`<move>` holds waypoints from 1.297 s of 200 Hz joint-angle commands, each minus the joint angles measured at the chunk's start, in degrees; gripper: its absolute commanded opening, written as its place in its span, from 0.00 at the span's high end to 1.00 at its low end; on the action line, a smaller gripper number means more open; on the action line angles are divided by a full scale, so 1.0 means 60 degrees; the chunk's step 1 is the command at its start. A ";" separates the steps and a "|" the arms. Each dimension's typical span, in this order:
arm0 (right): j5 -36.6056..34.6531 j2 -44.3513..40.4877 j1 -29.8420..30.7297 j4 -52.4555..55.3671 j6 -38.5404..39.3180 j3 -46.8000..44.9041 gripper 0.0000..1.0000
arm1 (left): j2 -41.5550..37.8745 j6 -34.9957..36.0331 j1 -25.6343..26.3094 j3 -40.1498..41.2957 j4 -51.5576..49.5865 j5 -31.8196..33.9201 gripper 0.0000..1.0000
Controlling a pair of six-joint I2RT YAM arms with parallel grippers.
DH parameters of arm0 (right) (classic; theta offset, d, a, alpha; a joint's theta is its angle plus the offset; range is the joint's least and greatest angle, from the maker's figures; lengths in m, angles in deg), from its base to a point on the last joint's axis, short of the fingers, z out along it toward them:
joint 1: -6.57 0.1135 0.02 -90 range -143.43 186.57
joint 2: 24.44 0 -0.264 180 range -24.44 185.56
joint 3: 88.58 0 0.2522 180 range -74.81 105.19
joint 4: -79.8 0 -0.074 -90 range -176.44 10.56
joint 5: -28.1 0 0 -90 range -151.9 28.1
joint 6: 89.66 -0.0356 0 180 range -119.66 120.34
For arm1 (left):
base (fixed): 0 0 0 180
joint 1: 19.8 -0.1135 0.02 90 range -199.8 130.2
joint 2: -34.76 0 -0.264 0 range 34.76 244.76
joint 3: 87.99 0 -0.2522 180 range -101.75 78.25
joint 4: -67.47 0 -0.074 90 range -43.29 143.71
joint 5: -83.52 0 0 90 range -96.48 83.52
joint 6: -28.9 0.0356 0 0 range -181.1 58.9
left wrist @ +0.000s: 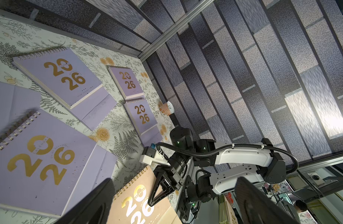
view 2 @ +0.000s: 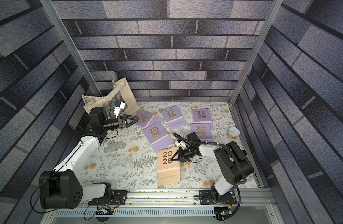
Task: Stack the calendars
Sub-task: Place the calendar at the center of the board.
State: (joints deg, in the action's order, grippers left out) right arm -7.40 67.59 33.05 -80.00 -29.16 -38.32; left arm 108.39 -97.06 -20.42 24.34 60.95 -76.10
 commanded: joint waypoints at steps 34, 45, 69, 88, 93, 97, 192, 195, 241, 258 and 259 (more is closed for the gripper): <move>-0.1962 0.0090 -0.0064 0.0672 -0.0569 -0.0400 0.89 | 0.0035 0.0186 -0.0095 0.0116 0.0213 -0.0161 0.00; -0.2138 0.0088 -0.0072 0.0727 -0.0590 -0.0431 0.86 | 0.0042 0.0193 -0.0098 0.0127 0.0213 -0.0173 0.00; -0.2465 0.0051 -0.0079 0.0820 -0.0649 -0.0471 0.71 | 0.0034 0.0197 -0.0112 0.0160 0.0213 -0.0173 0.00; -0.2679 0.0041 -0.0085 0.0838 -0.0720 -0.0519 0.60 | 0.0021 0.0216 -0.0131 0.0167 0.0212 -0.0177 0.00; -0.2729 0.0034 -0.0103 0.0828 -0.0731 -0.0532 0.58 | 0.0019 0.0222 -0.0131 0.0167 0.0213 -0.0187 0.00; -0.2761 0.0027 -0.0106 0.0818 -0.0746 -0.0557 0.57 | 0.0027 0.0236 -0.0149 0.0168 0.0213 -0.0188 0.00; -0.3909 -0.0841 -0.0122 0.1901 -0.0815 -0.0311 0.50 | 0.0059 0.0246 -0.0190 0.0168 0.0235 -0.0183 0.00; -0.3943 -0.0870 -0.0123 0.1945 -0.0814 -0.0299 0.50 | 0.0063 0.0246 -0.0195 0.0167 0.0229 -0.0187 0.00; -0.4792 -0.1245 -0.0121 0.2937 -0.0708 -0.0085 0.47 | 0.0065 0.0239 -0.0190 0.0178 0.0228 -0.0138 0.00; -0.5156 -0.1433 -0.0121 0.3205 -0.0717 -0.0047 0.46 | 0.0064 0.0230 -0.0189 0.0181 0.0213 -0.0100 0.00; -0.5186 -0.1449 -0.0121 0.3219 -0.0713 -0.0047 0.46 | 0.0064 0.0226 -0.0189 0.0174 0.0213 -0.0100 0.00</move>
State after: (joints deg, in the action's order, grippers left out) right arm -30.37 59.78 32.79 -68.39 -33.64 -38.54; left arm 108.43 -97.06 -21.14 24.60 60.97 -76.32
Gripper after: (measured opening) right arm 0.531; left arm 0.999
